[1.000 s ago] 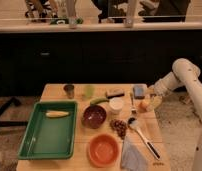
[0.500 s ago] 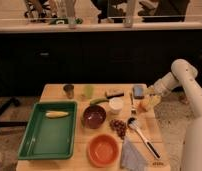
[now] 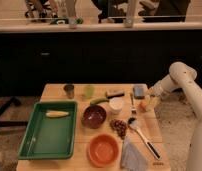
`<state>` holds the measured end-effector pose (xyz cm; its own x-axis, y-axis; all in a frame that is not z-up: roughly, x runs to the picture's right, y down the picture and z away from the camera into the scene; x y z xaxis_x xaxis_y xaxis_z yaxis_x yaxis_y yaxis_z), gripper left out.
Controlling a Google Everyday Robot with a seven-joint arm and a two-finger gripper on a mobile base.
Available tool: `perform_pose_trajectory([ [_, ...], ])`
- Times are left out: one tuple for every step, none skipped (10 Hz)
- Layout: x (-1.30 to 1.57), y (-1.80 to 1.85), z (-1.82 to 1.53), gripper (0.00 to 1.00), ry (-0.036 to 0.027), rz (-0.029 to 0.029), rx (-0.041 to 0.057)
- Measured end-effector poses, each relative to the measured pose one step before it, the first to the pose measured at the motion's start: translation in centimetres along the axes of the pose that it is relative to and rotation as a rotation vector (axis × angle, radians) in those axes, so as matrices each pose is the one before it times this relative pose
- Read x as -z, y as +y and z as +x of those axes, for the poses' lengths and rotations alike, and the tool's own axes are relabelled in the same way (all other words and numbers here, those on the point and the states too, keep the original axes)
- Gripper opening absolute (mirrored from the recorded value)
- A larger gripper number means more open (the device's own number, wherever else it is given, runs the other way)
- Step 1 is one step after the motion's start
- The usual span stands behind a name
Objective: Place apple in table surface
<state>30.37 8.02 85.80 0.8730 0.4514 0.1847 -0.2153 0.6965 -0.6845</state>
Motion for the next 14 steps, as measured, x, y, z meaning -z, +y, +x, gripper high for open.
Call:
perform_pose_trajectory([
  [-0.327,-0.313,-0.075,0.80,0.01307,0.00655,0.00458],
  [-0.405,-0.299,-0.075,0.80,0.01044,0.00200,0.00473],
  [-0.403,-0.202,0.205,0.80,0.01051,-0.00230,0.00106],
  [-0.317,-0.281,0.250,0.80,0.00655,0.00056,-0.00071],
  [-0.279,-0.211,0.258,0.80,0.00542,-0.00199,0.00006],
  [-0.642,-0.392,0.298,0.80,0.00820,-0.00852,-0.00014],
  [-0.324,-0.184,-0.005,0.80,0.00234,-0.00765,0.00001],
  [-0.432,-0.053,0.276,0.80,0.00283,-0.01096,-0.00358],
  [-0.294,-0.224,0.445,0.80,0.00116,-0.00683,-0.00868],
  [-0.235,-0.110,0.385,0.80,0.00136,-0.00747,-0.00787],
  [-0.138,-0.115,0.395,0.80,0.00147,-0.00623,-0.00868],
  [-0.192,-0.075,0.204,0.80,0.00091,-0.00707,-0.00548],
  [-0.154,-0.060,0.157,0.80,0.00150,-0.00732,-0.00334],
  [-0.147,-0.010,0.086,0.80,0.00190,-0.00746,-0.00082],
])
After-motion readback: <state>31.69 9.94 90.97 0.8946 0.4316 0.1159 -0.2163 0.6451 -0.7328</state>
